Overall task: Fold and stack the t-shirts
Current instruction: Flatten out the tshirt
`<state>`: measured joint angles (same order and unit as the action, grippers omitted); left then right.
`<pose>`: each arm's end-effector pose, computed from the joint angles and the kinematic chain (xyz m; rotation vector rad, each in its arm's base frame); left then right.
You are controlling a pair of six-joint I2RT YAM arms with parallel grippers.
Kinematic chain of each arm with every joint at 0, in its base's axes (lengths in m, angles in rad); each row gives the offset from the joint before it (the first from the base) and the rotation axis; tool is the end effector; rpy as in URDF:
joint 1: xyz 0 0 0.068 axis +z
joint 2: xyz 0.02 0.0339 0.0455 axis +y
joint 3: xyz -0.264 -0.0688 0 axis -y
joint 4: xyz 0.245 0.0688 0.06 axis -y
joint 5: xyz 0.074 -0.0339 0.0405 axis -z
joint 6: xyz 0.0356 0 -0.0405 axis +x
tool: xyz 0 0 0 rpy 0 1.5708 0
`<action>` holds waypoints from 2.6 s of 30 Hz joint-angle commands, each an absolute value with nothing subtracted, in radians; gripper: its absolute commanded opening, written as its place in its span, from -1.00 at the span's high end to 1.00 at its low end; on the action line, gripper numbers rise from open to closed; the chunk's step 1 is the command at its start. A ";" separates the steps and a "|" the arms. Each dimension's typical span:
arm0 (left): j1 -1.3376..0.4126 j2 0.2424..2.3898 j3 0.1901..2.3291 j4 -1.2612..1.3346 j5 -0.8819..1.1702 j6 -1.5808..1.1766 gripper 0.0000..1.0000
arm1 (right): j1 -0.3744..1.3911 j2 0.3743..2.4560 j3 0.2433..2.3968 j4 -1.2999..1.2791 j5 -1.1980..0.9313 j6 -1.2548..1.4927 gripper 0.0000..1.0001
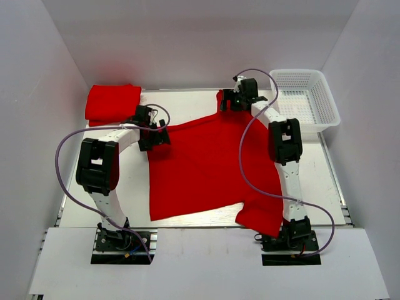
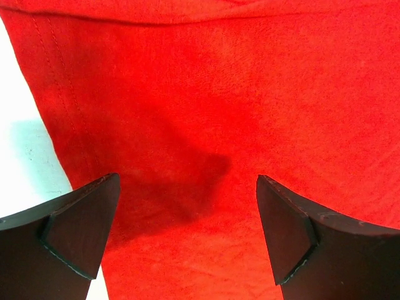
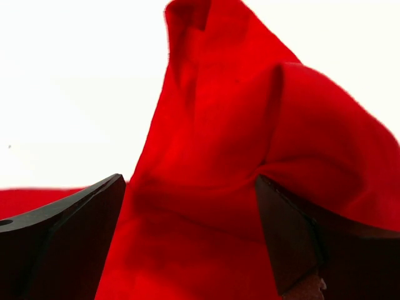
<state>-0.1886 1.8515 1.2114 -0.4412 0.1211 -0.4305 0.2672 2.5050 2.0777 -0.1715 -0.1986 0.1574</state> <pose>0.3694 -0.0749 0.1725 -0.2840 2.6743 -0.3599 0.5480 0.1573 0.1621 -0.2352 2.1798 0.4569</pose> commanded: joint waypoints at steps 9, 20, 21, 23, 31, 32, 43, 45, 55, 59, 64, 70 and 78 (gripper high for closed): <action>-0.184 1.850 1.189 -0.489 0.100 -0.437 -1.00 | 0.262 2.649 2.171 0.204 -0.198 0.345 -0.81; -0.184 1.879 1.160 -0.529 0.044 -0.457 -1.00 | 0.250 2.752 2.342 0.677 0.216 0.563 -0.81; -0.184 1.879 1.175 -0.529 0.035 -0.457 -1.00 | 0.250 2.735 2.307 0.649 0.203 0.527 -0.81; -0.175 1.891 1.215 -0.529 0.035 -0.457 -1.00 | 0.247 2.631 2.220 0.612 0.100 0.477 -0.81; -0.175 1.970 1.471 -0.520 0.074 -0.430 -1.00 | 0.245 2.225 1.877 0.246 -0.100 0.075 -0.81; -0.175 1.979 1.491 -0.520 0.089 -0.419 -1.00 | 0.242 2.124 1.843 0.224 -0.092 0.072 -0.81; -0.175 2.028 1.557 -0.554 0.058 -0.419 -1.00 | 0.244 1.772 1.414 -0.193 0.060 0.138 -0.81; -0.175 2.075 1.592 -0.545 0.067 -0.419 -1.00 | 0.241 1.756 1.369 -0.241 0.067 0.156 -0.81; -0.175 2.291 1.777 -0.581 0.018 -0.439 -1.00 | 0.238 1.744 1.233 -0.364 0.063 0.196 -0.81; -0.175 2.523 2.087 -0.722 0.000 -0.416 -1.00 | 0.238 1.824 1.285 -0.373 0.011 0.201 -0.81; -0.166 2.683 2.327 -0.694 0.040 -0.416 -1.00 | 0.241 1.934 1.361 -0.394 -0.089 0.213 -0.81; -0.156 2.634 2.273 -0.497 0.141 -0.416 -1.00 | 0.244 1.910 1.414 -0.364 -0.123 0.172 -0.81; -0.156 2.470 2.272 -0.456 0.256 -0.407 -1.00 | 0.244 1.780 1.424 -0.338 -0.103 0.127 -0.81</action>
